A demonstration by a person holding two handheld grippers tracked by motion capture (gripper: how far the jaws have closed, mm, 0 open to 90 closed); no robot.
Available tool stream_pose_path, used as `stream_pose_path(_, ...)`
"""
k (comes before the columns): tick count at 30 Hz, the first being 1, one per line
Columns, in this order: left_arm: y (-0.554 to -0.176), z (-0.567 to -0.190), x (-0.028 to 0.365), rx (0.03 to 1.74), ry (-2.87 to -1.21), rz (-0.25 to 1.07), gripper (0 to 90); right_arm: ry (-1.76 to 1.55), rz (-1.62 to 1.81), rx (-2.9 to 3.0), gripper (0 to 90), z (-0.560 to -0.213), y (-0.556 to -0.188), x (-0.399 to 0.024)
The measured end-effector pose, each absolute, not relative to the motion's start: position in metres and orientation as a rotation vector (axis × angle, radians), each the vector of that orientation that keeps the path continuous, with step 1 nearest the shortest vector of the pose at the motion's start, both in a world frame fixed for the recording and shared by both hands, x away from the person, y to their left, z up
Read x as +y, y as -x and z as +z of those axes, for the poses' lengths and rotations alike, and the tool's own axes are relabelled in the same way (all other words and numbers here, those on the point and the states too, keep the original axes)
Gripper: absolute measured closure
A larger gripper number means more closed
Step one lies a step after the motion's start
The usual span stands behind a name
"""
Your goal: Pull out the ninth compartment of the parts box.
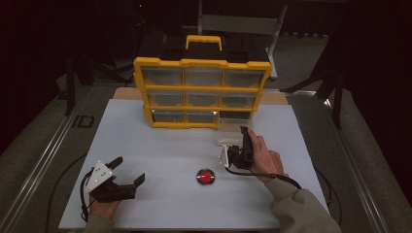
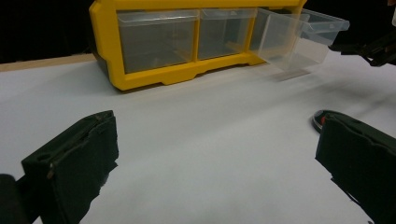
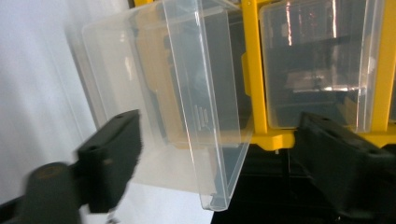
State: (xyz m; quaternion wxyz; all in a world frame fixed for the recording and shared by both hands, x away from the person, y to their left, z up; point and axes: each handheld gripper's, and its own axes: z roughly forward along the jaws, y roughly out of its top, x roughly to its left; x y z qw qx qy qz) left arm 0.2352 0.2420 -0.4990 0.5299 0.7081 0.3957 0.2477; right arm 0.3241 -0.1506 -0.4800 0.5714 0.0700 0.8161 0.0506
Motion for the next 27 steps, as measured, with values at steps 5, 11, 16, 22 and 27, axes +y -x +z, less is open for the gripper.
stream_pose_path(5,-0.235,-0.499,0.242,0.946,-1.689,0.593,0.0,-0.221,0.167,1.899,10.2,-0.482,-0.321,-0.148)
stream_pose_path(11,-0.235,-0.499,0.242,0.941,-1.693,0.596,0.0,-0.281,0.216,1.883,9.7,-0.484,-0.316,-0.148)
stream_pose_path(16,-0.235,-0.499,0.241,0.940,-1.692,0.595,0.0,-0.378,0.324,1.871,9.7,-0.479,-0.308,-0.149)
stream_pose_path(22,-0.235,-0.498,0.241,0.937,-1.691,0.595,0.0,-0.487,0.495,1.869,9.7,-0.474,-0.300,-0.152)
stream_pose_path(27,-0.235,-0.499,0.240,0.934,-1.699,0.595,0.0,-0.553,0.603,1.895,9.8,-0.469,-0.298,-0.158)
